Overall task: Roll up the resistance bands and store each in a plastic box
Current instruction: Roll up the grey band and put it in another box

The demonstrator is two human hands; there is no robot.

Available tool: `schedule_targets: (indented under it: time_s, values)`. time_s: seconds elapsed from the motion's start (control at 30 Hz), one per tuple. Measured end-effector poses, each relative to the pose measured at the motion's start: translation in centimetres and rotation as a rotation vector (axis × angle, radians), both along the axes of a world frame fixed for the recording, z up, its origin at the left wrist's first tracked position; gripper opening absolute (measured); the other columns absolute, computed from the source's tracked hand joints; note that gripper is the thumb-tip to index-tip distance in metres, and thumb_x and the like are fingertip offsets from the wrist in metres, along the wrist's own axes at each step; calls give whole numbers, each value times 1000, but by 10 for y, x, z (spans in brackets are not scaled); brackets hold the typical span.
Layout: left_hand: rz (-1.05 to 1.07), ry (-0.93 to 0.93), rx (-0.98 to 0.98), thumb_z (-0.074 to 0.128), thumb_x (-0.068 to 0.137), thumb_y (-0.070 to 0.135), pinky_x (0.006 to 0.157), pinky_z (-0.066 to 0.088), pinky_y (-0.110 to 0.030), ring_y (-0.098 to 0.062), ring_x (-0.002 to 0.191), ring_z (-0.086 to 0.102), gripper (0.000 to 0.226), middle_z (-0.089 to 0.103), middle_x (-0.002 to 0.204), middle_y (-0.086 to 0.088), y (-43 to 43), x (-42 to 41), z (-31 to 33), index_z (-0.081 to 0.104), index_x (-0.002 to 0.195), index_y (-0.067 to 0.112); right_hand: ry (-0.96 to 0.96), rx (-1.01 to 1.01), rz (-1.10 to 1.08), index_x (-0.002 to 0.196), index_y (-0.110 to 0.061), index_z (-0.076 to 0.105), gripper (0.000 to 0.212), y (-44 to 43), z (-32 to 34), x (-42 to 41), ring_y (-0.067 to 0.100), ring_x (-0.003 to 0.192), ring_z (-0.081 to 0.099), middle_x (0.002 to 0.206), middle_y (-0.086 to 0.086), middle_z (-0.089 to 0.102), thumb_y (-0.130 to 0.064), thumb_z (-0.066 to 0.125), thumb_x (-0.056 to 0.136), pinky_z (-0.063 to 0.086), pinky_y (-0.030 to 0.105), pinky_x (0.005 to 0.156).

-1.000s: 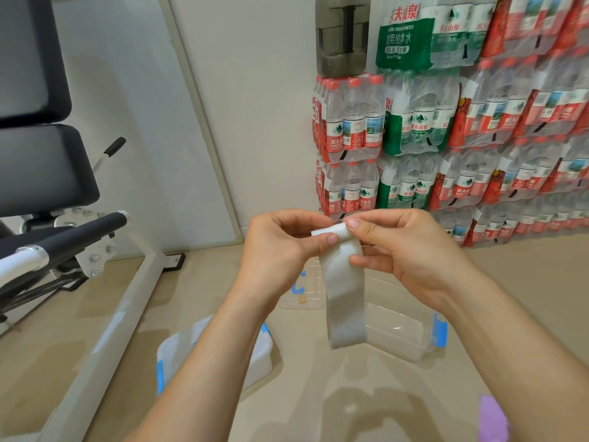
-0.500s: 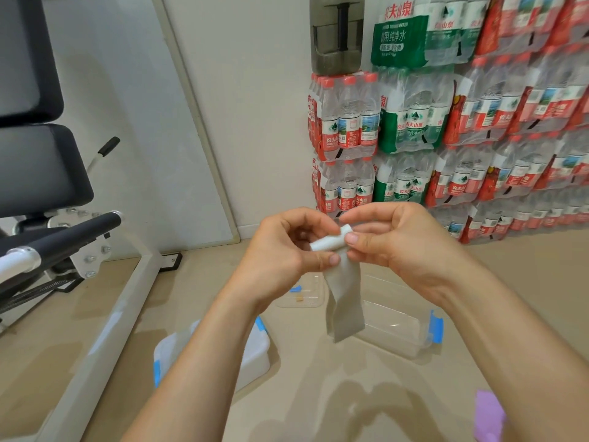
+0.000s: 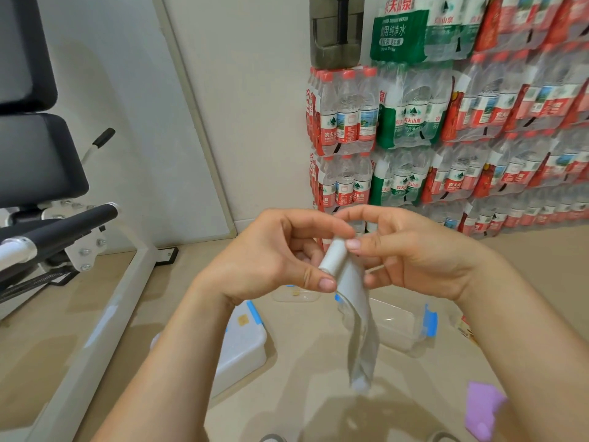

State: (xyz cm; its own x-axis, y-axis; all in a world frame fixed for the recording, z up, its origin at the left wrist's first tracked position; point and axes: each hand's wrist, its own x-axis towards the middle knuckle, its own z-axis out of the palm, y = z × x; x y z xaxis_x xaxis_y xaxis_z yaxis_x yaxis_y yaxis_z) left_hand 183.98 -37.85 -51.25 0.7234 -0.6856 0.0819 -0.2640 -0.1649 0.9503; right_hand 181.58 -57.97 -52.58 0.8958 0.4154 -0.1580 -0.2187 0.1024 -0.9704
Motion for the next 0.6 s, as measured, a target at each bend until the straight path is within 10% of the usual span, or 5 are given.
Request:
schedule_targets:
  time_s: [0.47, 0.6]
  values:
    - [221, -426, 480, 85, 64, 11, 71, 52, -35, -15, 64, 57, 59, 64, 73, -6, -9, -4, 2, 63, 108, 44, -158, -259, -204, 109, -16, 64, 29, 21, -8, 0, 10, 67, 63, 81, 11, 74, -17, 72, 81, 51, 22, 59]
    - [108, -193, 191, 82, 63, 4, 74, 55, -32, -19, 80, 56, 67, 64, 111, 1, -6, -1, -4, 61, 114, 41, -132, -110, -202, 116, -12, 60, 36, 16, -7, 1, 13, 66, 65, 82, 13, 73, -10, 68, 82, 50, 21, 56]
